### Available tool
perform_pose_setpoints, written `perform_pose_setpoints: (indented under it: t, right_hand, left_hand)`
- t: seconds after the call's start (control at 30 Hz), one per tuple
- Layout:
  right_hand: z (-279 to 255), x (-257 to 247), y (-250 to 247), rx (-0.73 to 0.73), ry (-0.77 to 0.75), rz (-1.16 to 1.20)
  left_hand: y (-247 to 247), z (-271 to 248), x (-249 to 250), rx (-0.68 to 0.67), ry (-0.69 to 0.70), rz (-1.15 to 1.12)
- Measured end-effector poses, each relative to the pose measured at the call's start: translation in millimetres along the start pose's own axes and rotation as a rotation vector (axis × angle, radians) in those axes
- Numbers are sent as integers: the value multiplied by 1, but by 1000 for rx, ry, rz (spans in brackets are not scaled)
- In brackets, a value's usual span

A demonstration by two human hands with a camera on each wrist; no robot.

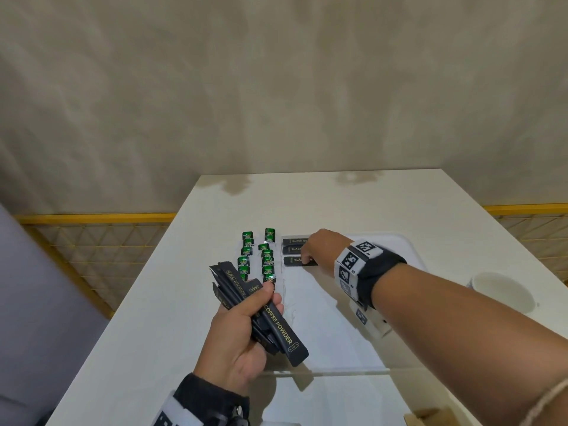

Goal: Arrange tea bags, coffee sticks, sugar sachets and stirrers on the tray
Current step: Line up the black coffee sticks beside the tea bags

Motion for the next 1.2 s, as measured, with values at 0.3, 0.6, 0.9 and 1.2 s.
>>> perform_pose_setpoints:
  t: [0.3,0.6,0.9,1.2]
  right_hand:
    - [0,-3,-2,23,-48,-42]
    - [-30,-14,-20,276,-205,354]
    - [-71,-32,7,-312,-226,869]
    - [-66,-1,0,-64,-73,562]
  left_hand:
    - [4,0,-4,-27,-74,-9]
    - [0,8,-6,9,-59,73]
    - [1,20,-8,66,46,-54]
    - [-5,15,-11,61,37,-107]
Point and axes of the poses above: each hand's wrist, its own z-axis towards the middle knuckle, its own y-axis out of the palm, x = y × z, the point moved 6 cm from there along z, towards the middle knuckle, and after that the axes turned 4 degrees about x, right-handed, at the moved point
